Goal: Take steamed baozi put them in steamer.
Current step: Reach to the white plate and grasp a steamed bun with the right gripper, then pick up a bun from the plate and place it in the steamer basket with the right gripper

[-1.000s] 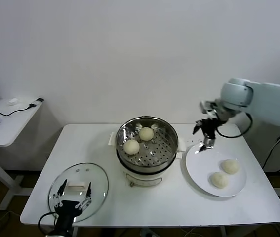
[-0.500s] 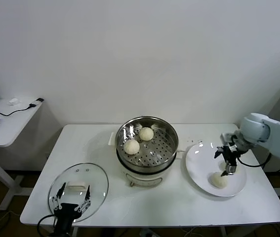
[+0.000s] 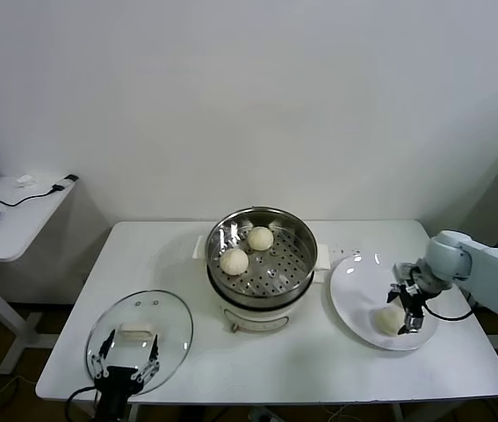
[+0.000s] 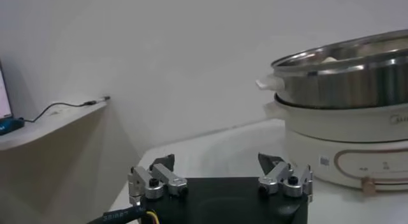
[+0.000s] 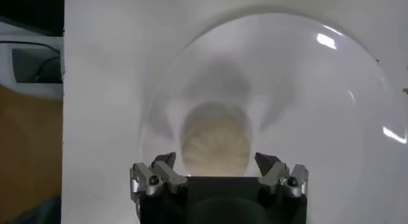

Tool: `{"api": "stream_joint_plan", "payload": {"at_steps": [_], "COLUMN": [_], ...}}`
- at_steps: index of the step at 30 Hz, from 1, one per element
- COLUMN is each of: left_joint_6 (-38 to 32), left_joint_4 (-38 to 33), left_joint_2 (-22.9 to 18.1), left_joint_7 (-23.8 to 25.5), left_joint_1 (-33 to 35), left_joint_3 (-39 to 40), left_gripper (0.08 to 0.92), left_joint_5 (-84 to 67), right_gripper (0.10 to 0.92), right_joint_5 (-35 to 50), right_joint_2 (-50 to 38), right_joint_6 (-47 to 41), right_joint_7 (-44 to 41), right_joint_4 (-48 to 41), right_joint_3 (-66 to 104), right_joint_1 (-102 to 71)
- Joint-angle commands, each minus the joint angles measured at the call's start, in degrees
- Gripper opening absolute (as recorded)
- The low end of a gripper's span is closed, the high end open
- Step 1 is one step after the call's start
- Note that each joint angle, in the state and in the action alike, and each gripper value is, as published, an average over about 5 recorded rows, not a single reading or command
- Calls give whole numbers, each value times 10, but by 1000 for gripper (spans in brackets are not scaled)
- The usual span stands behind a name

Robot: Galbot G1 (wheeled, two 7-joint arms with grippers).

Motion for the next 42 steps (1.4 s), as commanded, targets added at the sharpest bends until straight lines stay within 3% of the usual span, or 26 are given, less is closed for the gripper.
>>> {"api": "stream_joint_plan", "payload": {"at_steps": [1, 13, 30, 37, 42], "left_joint_6": [-1, -3, -5, -6, -8], "left_joint_4": [2, 4, 5, 3, 0], "left_joint_2": [0, 1, 1, 0, 0], "left_joint_7": [0, 0, 0, 0, 0], "left_joint_1": [0, 1, 1, 3, 7], "left_joint_3": [0, 0, 0, 0, 3], "left_gripper": [823, 823, 823, 823, 823], "left_joint_5": [2, 3, 4, 3, 6], "right_gripper": [823, 652, 560, 552, 554], "right_joint_5": [-17, -10, 1, -13, -62], "right_joint_2": [18, 20, 11, 25, 100], "right_joint_6": [4, 7, 32, 172, 315], "right_joint_7": [-3, -16, -28, -89, -114], "right_joint_4": [-29, -31, -23, 8, 9], "right_joint_3": [30, 26, 13, -65, -153], "right_joint_1": [-39, -24, 22, 207, 377]}}
